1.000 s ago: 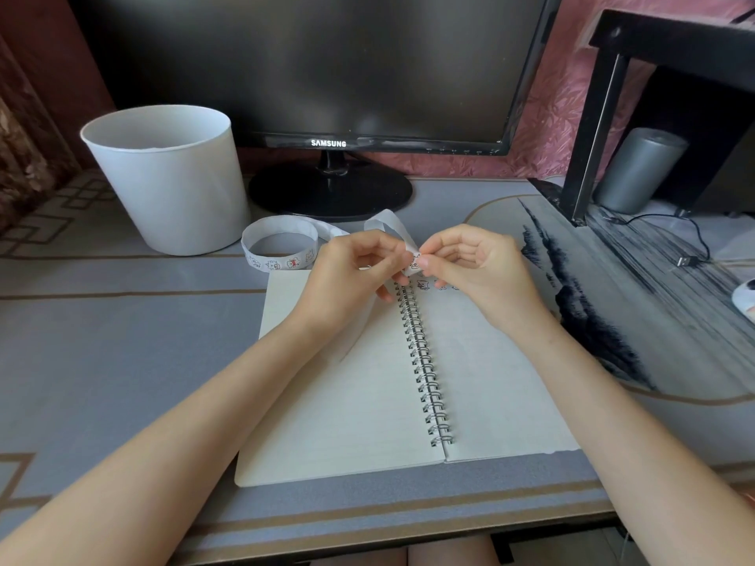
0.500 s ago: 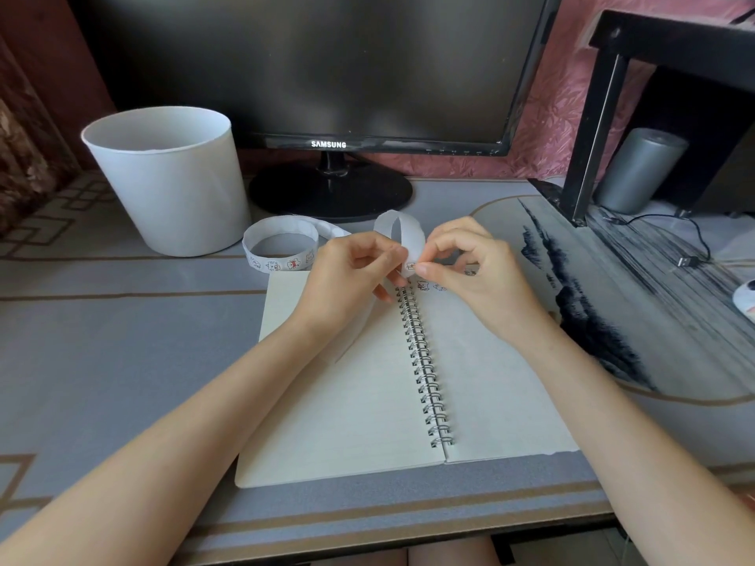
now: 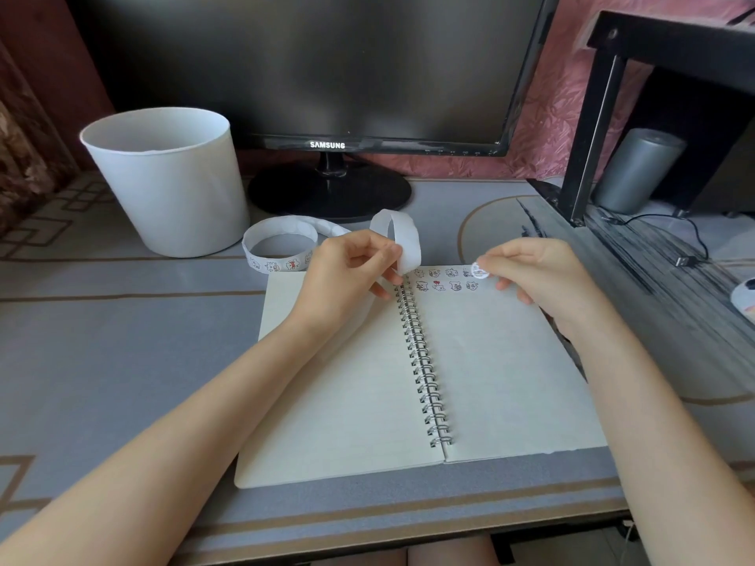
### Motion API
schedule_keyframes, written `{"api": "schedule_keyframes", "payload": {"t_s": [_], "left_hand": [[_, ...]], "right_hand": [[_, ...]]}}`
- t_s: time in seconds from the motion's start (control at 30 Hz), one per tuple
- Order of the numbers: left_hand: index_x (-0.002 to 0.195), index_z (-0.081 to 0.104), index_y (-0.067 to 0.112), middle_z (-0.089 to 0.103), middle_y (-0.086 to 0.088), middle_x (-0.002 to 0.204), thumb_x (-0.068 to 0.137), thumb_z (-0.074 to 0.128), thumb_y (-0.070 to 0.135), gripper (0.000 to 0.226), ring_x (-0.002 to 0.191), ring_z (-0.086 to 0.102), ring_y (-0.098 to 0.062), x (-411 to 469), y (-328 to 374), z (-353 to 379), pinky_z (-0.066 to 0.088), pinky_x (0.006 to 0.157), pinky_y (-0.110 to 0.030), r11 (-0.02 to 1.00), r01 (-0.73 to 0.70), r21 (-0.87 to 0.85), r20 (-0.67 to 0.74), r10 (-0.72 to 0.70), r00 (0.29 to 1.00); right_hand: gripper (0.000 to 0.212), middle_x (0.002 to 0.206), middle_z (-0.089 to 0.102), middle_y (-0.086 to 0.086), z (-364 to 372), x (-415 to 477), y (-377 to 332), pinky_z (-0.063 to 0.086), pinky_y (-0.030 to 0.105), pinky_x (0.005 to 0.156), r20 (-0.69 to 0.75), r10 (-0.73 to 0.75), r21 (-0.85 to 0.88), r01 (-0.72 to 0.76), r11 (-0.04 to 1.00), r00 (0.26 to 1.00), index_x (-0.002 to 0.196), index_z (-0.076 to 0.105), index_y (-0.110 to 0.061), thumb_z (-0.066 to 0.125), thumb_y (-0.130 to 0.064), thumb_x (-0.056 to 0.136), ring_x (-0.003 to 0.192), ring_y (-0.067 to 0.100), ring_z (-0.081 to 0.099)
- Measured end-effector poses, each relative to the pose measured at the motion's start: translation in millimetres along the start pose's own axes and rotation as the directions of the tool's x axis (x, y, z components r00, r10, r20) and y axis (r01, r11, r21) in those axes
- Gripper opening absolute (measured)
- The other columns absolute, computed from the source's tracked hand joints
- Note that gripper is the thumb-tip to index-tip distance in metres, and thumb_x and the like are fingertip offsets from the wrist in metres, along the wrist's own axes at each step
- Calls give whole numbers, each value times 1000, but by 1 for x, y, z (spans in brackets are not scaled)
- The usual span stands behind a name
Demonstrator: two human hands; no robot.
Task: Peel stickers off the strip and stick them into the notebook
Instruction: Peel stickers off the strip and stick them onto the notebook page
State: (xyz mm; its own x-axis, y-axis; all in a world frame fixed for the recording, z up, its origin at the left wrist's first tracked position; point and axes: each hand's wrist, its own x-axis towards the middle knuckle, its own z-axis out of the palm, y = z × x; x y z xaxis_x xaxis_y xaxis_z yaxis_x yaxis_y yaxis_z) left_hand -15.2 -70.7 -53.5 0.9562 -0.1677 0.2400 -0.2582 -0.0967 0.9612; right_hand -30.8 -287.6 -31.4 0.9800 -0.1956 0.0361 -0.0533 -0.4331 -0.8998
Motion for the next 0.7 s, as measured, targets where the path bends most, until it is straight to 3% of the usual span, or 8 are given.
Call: {"api": "schedule_keyframes", "payload": {"t_s": [0.17,0.33,0.7], "left_hand": [[83,64,1,65,-11,73,95,55,10,18,64,64,-12,0,0,0,54,57,-21,1000,5,10,1,-5,1000],[83,65,1,66,-11,74,95,55,10,18,65,64,-16,0,0,0,54,58,-22,1000,3,14,1,-3,1000],[84,65,1,65,-9,72,95,55,10,18,65,64,-12,-1,2,1,53,57,-20,1000,6,26,-8,-5,1000]], "right_hand": [[4,63,59,-1,-9,1,4,24,10,31,-61,68,-70,-72,995,996,82,68,-9,66,-11,85,32,-3,43],[2,73,67,2,-6,7,11,33,10,40,-41,79,-110,-84,990,996,80,69,-12,69,-12,82,56,8,53],[7,77,66,8,-2,9,14,31,5,38,-46,51,-138,-57,989,998,87,70,-3,67,-8,83,56,11,49]]}}
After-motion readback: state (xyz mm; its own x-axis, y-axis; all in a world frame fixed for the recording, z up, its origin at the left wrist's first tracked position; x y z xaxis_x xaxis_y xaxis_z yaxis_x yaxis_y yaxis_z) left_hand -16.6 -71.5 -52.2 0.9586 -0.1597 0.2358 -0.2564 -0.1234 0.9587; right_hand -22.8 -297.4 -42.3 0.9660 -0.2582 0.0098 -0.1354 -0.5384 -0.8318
